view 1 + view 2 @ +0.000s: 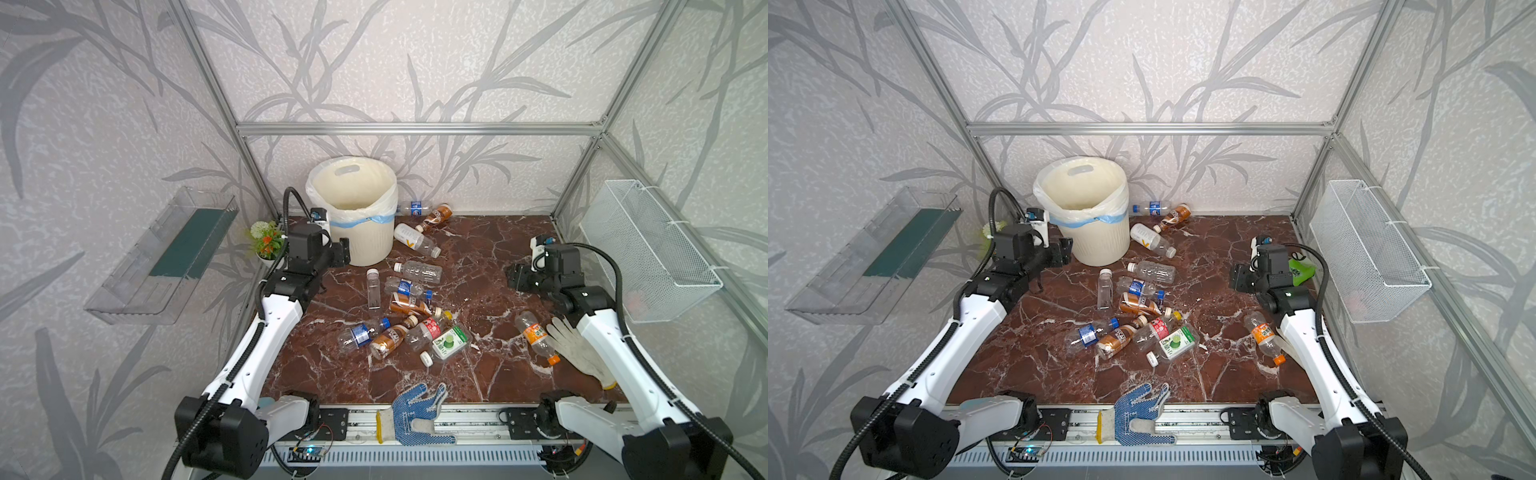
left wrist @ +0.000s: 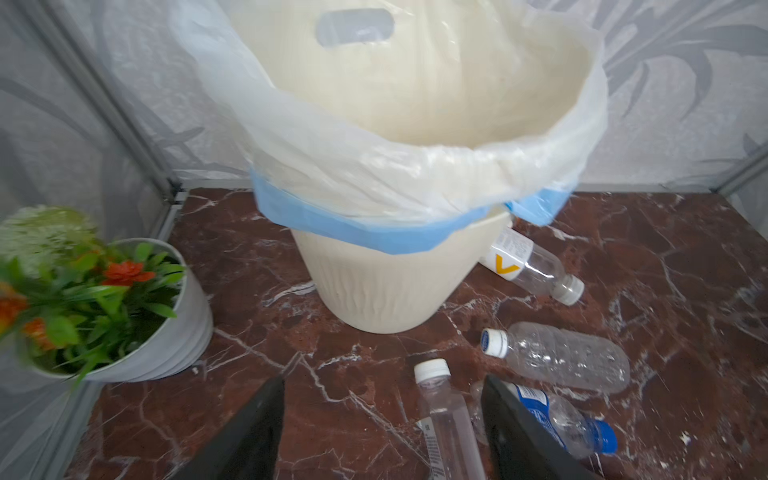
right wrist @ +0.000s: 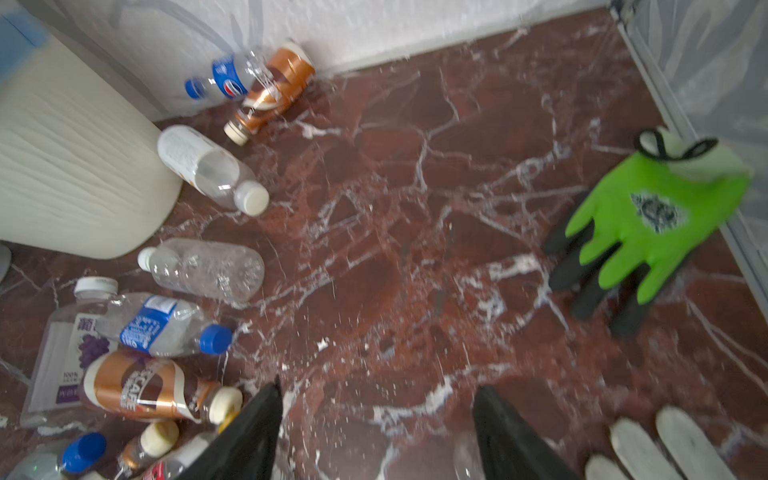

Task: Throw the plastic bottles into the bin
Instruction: 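Move right gripper over orange-label clear bottle while left arm moves toward bin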

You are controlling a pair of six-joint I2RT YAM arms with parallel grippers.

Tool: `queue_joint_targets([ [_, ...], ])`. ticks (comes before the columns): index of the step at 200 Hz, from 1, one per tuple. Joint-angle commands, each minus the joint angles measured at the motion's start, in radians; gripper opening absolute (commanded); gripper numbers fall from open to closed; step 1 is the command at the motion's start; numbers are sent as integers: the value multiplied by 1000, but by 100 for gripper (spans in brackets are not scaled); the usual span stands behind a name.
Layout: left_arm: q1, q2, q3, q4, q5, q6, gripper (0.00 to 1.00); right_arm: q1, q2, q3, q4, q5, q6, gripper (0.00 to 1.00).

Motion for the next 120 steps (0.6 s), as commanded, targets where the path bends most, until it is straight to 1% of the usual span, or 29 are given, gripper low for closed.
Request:
queue_joint_targets([
  [1, -44, -47, -90, -4, 206, 64, 75, 11, -51, -10, -268, 45, 52, 74],
  [24, -56, -43, -110, 10, 283, 73, 75, 9, -48, -58, -371, 43, 105, 74],
  [35, -56, -39, -98, -9, 305, 78, 75, 3, -41, -76, -384, 46, 114, 75],
  [50, -55, -41, -94, -10, 315, 74, 74, -2, -23, -83, -391, 78, 118, 76],
  [57, -55, -44, -98, -9, 315, 72, 74, -7, -11, -87, -386, 76, 110, 76],
  [69, -55, -52, -98, -8, 312, 68, 75, -16, 20, -89, -394, 106, 113, 77],
  [91, -55, -61, -99, -11, 285, 56, 74, -64, 79, -80, -404, 123, 106, 77],
  [120, -54, -80, -105, -8, 249, 49, 74, -68, 118, -57, -399, 215, 63, 77],
])
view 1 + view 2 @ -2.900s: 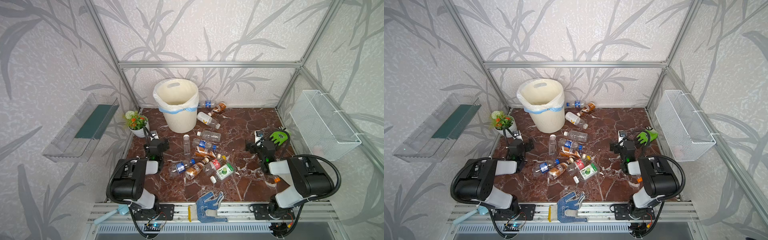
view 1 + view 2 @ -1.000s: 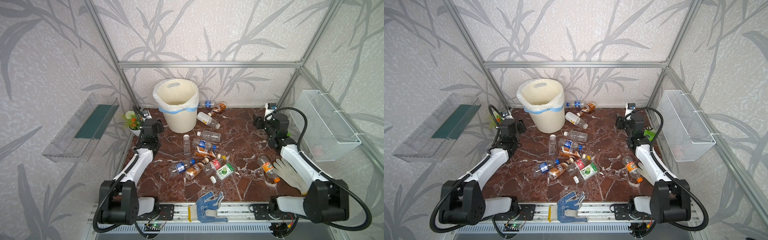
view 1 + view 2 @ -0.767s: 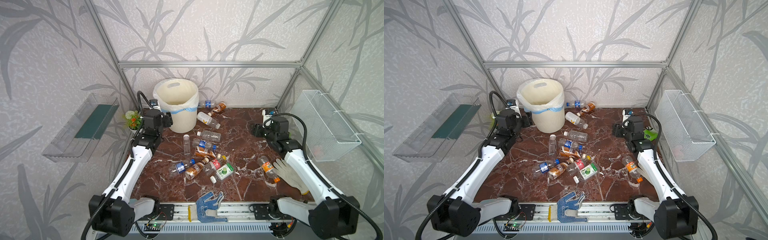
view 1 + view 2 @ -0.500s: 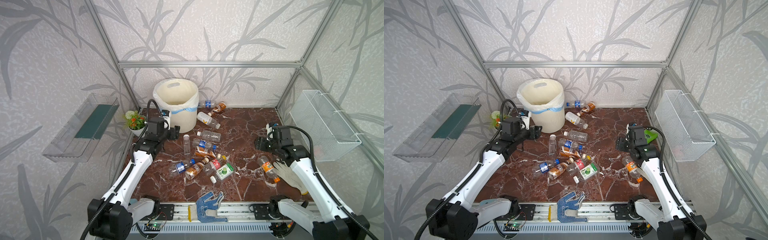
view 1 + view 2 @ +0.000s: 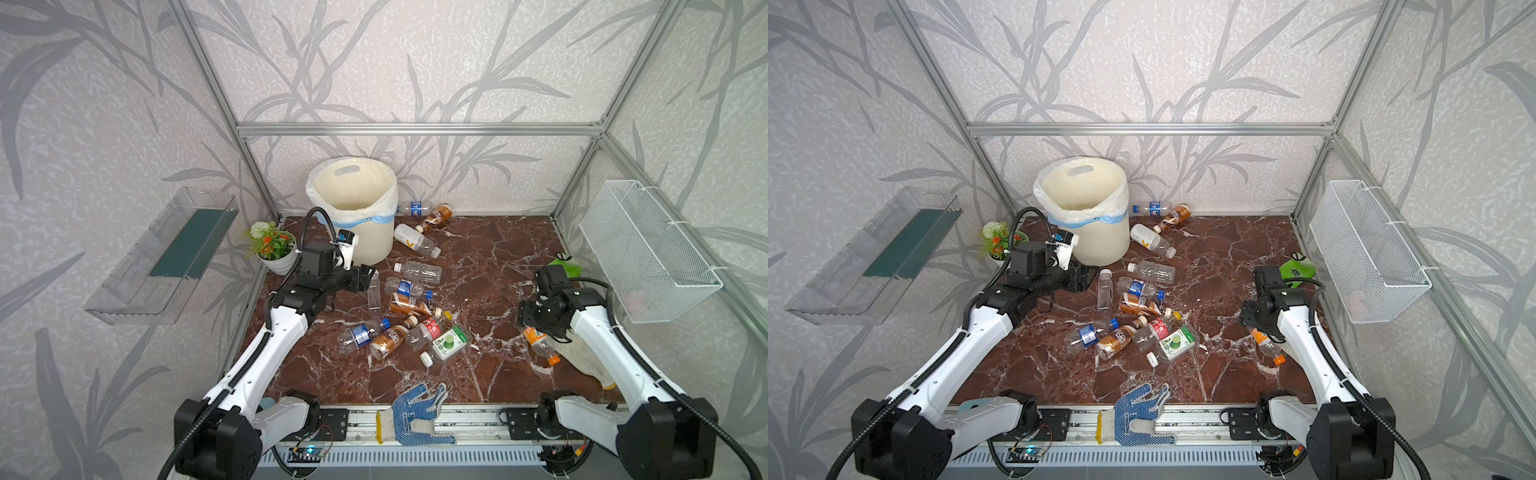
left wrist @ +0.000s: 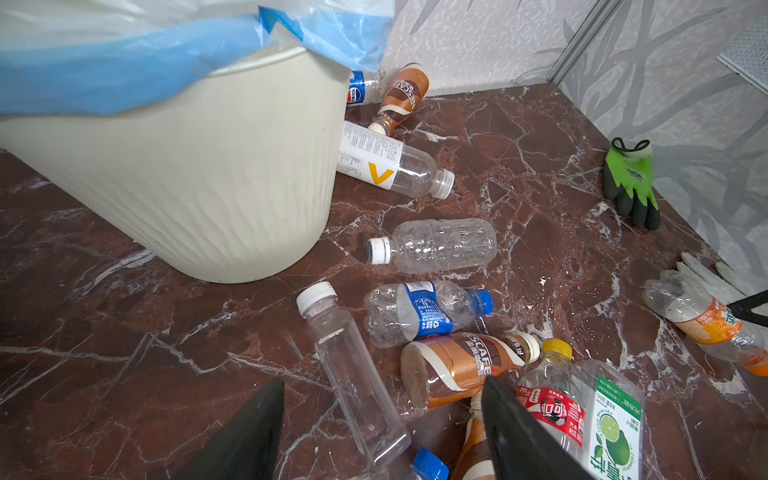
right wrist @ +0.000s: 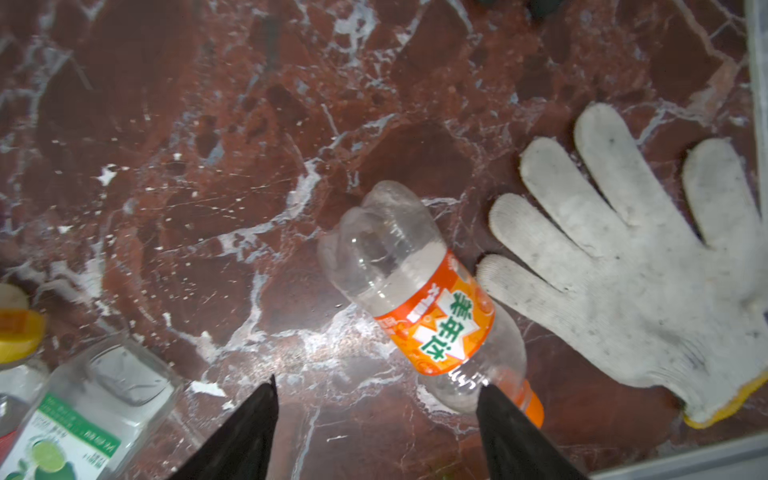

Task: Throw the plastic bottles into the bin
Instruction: 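Move right gripper over orange-label clear bottle while left arm moves toward bin, then close right gripper on the orange-label clear bottle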

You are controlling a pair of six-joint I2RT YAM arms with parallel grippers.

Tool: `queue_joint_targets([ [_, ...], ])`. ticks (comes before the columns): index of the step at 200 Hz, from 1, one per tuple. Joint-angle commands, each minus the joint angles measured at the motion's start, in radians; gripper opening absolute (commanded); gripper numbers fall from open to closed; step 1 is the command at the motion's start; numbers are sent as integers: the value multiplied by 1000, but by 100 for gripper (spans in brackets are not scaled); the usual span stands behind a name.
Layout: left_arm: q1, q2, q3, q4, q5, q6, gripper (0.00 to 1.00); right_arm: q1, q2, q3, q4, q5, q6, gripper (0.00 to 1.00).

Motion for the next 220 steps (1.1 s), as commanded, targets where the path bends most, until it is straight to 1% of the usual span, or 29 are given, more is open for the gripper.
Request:
queue_joint_targets([
  [1, 3, -36, 8, 3, -22, 6, 74, -4, 20, 28, -35, 89, -24, 77],
  [50, 3, -45, 2, 9, -36, 9, 74, -34, 79, -8, 31, 47, -24, 77],
  [51, 3, -45, 2, 9, -36, 9, 74, -35, 80, -8, 33, 46, -24, 80],
  [52, 3, -46, 2, 9, -37, 9, 75, -35, 80, -8, 33, 46, -24, 80],
  [54, 3, -45, 2, 9, -37, 9, 74, -39, 85, -9, 37, 42, -54, 83],
  [70, 3, -50, 1, 11, -37, 11, 74, -50, 108, -14, 58, 30, -64, 84],
  [91, 3, -57, -3, 11, -38, 15, 74, -52, 147, -13, 79, -6, -82, 85],
  [109, 3, -62, -5, 12, -46, 20, 74, -52, 203, 3, 62, -75, -109, 85],
  [136, 3, -62, -3, 11, -42, 21, 74, -50, 295, 6, 44, -106, -82, 81],
  [170, 4, -66, -4, 9, -47, 24, 74, -46, 292, -11, 83, -121, -71, 77],
  [202, 5, -64, -3, 6, -52, 26, 75, -7, 324, -18, 107, -109, -52, 73],
  [220, 5, -61, -4, 6, -66, 27, 74, 7, 348, -22, 131, -113, -39, 72],
])
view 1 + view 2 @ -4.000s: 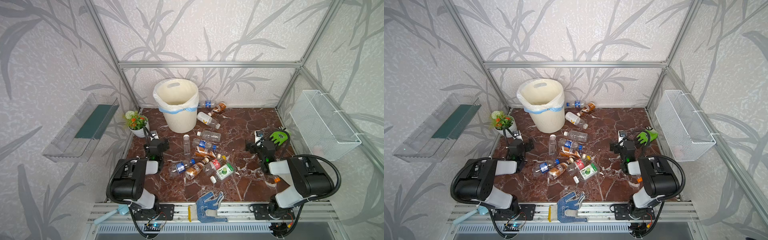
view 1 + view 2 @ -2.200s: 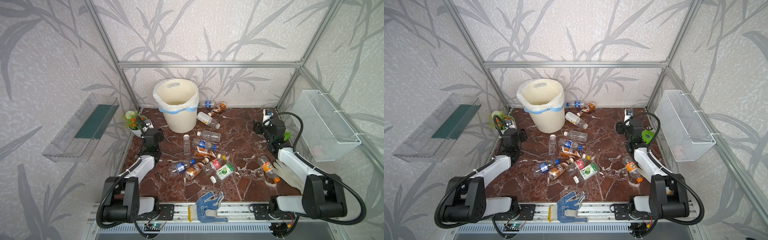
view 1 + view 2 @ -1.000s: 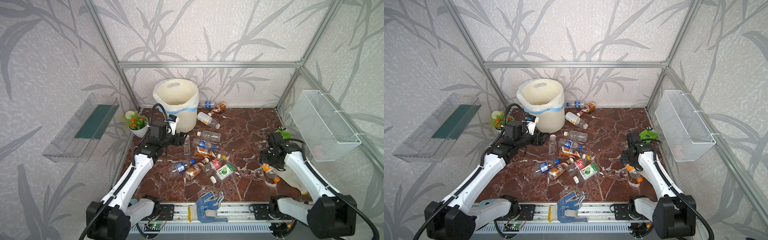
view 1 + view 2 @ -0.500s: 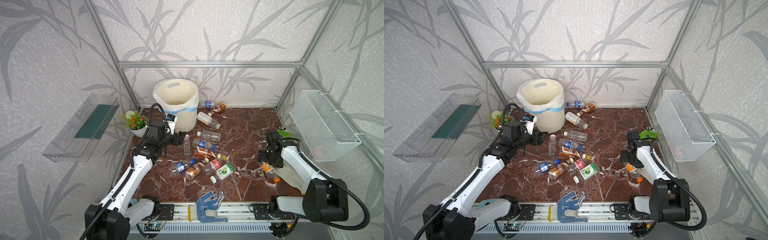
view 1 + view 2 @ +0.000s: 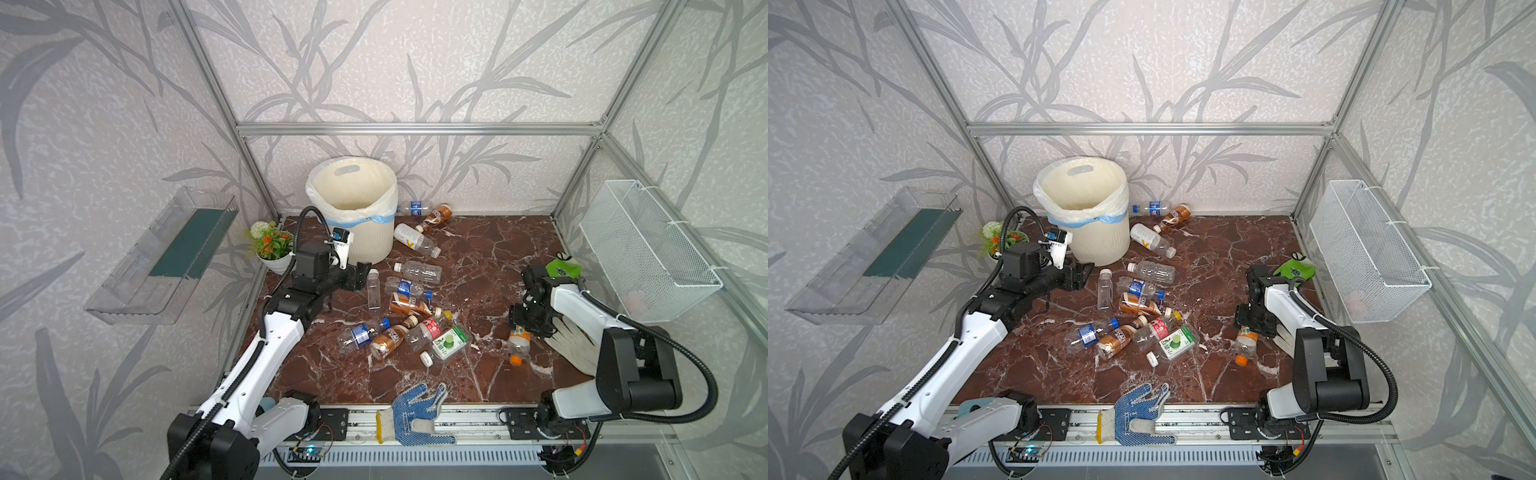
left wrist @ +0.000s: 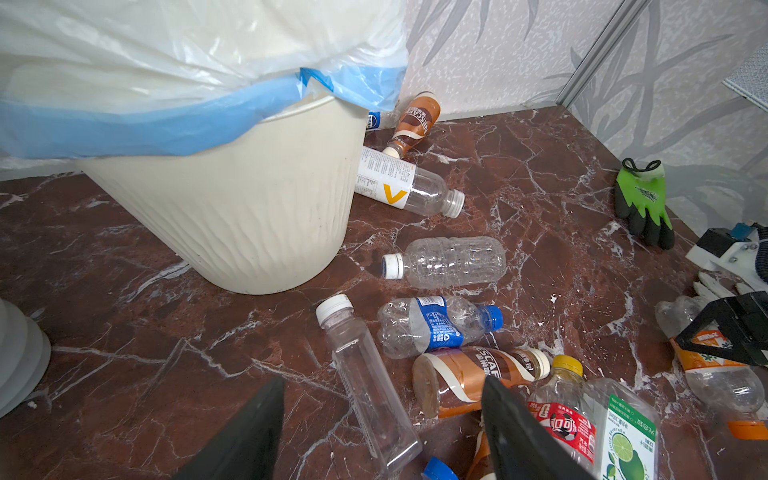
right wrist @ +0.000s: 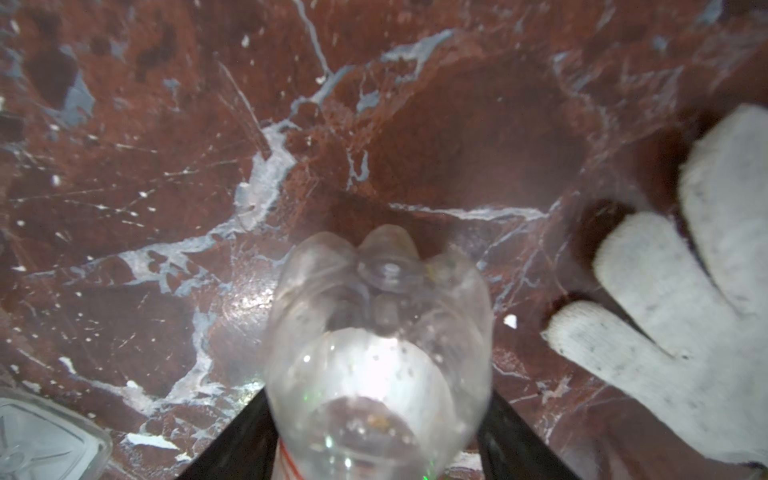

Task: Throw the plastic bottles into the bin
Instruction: 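Close right gripper on the orange-label clear bottle, then lift the bottle with right gripper and carry it over the bin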

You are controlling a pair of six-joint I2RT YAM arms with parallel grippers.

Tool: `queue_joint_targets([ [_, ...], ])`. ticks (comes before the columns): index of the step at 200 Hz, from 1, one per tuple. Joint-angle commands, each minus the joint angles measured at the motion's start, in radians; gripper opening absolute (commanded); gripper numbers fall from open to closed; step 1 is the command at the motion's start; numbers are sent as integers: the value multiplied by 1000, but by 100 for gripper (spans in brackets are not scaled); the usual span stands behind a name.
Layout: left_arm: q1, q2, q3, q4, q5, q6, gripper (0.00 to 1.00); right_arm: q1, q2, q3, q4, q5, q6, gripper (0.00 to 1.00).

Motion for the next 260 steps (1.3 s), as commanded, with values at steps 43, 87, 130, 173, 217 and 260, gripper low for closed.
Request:
queue_joint_targets([
  [43, 5, -28, -20, 25, -90, -4, 74, 33, 60, -28, 81, -7, 58, 71],
  [87, 5, -5, -21, 32, -121, -30, 73, 36, 9, -29, 109, -18, 81, 54],
  [130, 3, -4, -51, 31, -191, -164, 72, 36, -73, 13, 155, -58, 78, 46],
  [173, 3, -73, -135, 5, -172, -300, 72, 68, -158, 40, 357, -146, 58, 45],
  [217, 4, -185, -199, -74, -233, -359, 72, 100, -326, 27, 619, -145, 32, 45],
  [260, 2, -258, -275, -91, -231, -415, 72, 146, -537, -13, 813, -66, -62, 47],
])
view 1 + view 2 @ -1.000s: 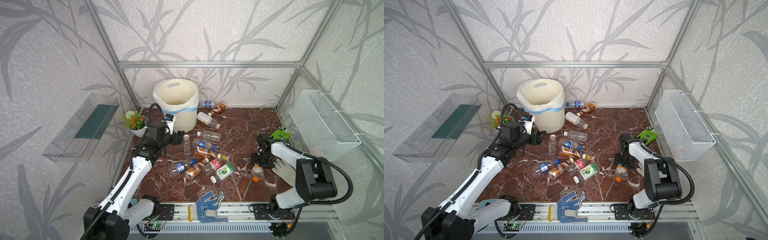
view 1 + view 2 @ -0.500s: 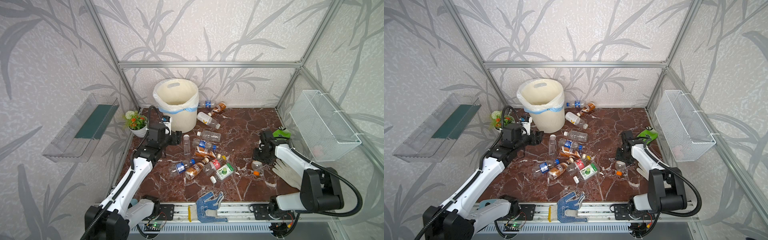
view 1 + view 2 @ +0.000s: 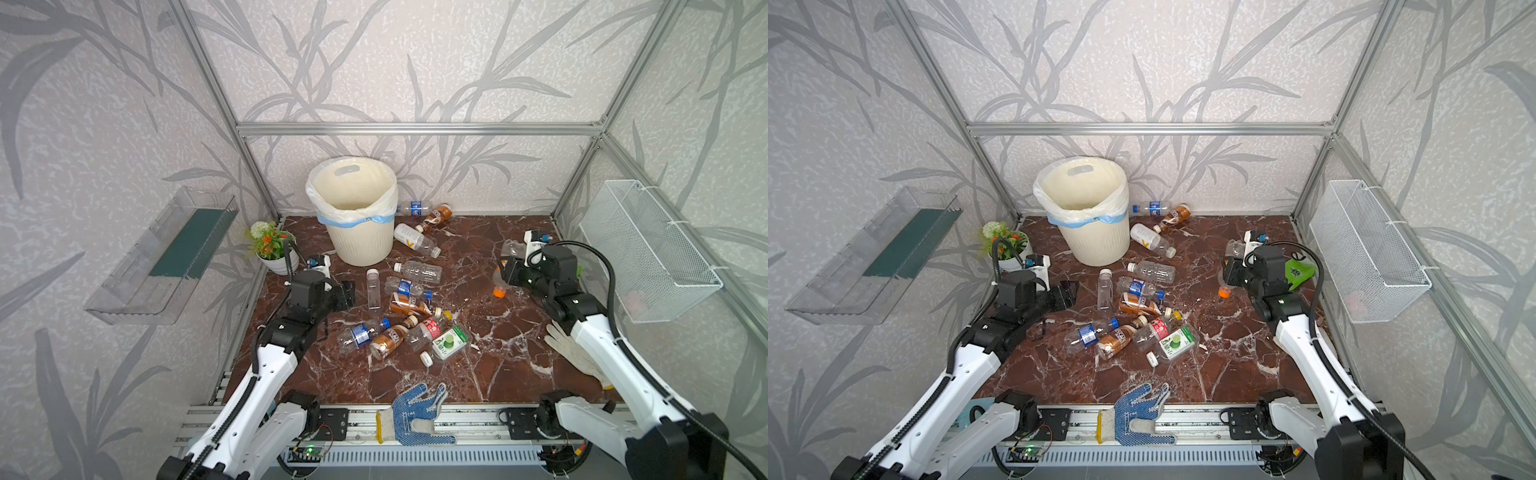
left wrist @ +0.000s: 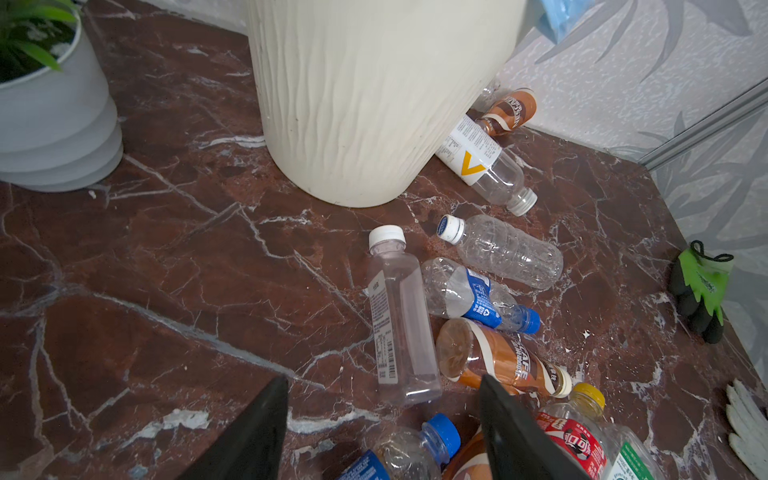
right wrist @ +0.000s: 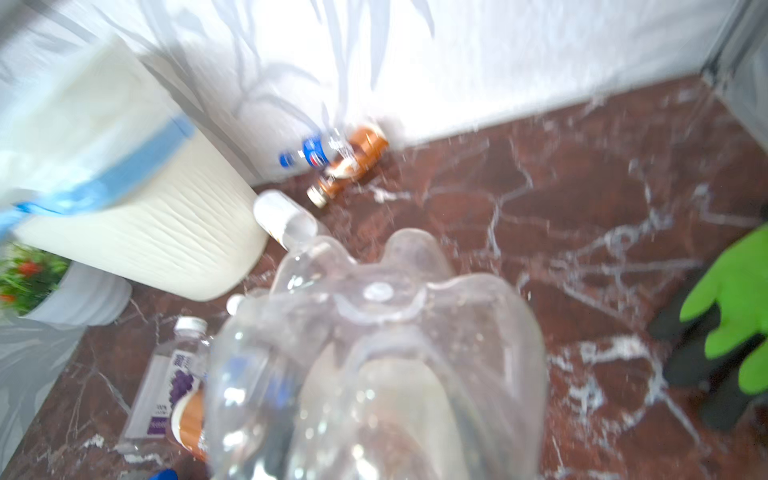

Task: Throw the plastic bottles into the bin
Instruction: 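Lift the bottle with right gripper and carry it over the bin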

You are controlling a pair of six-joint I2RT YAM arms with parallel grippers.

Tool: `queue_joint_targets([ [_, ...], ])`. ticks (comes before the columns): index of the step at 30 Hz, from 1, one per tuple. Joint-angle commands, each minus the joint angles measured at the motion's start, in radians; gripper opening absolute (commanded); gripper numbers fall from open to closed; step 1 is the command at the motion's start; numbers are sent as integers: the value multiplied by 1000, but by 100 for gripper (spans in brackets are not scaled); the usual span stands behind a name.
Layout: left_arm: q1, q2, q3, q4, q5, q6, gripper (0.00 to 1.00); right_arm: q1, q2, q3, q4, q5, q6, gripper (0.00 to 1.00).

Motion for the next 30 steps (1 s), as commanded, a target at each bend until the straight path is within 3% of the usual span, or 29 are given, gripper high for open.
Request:
queue_joint_targets([
  [1, 2, -38, -28, -52, -23, -53, 72, 22, -89, 8, 126, 49, -82, 47],
  [5, 2, -105, -38, -90, -56, -24, 72, 25, -141, 44, 112, 8, -117, 48],
  [9, 2, -142, -41, -108, -51, 2, 72, 75, -89, 119, 200, 21, -92, 48],
  [12, 1, -157, -19, -154, -67, 19, 72, 174, 55, 265, 288, 31, -102, 48],
  [14, -3, -170, -8, -169, -70, 31, 72, 267, 238, 464, 297, 28, -128, 48],
  [16, -4, -177, -6, -170, -68, 32, 72, 327, 464, 766, 246, -51, -134, 48],
  [18, -6, -175, -7, -161, -57, 35, 72, 371, 774, 1241, 48, -116, -139, 47],
  [19, -8, -171, -4, -163, -48, 36, 72, 385, 982, 1589, -133, -145, -159, 48],
  [20, -10, -163, 5, -170, -38, 40, 72, 388, 1228, 2064, -333, -141, -137, 52],
  [21, -13, -156, 15, -181, -21, 49, 72, 377, 1375, 2306, -343, -197, -84, 59],
  [23, -25, -138, 43, -222, 5, 77, 72, 345, 1211, 1908, -119, -243, 34, 79],
  [26, -51, -117, 69, -278, 14, 141, 72, 364, 1026, 1521, 33, -169, -84, 87],
  [30, -82, -70, 96, -303, 18, 216, 73, 355, 948, 1408, 24, -192, -119, 89],
])
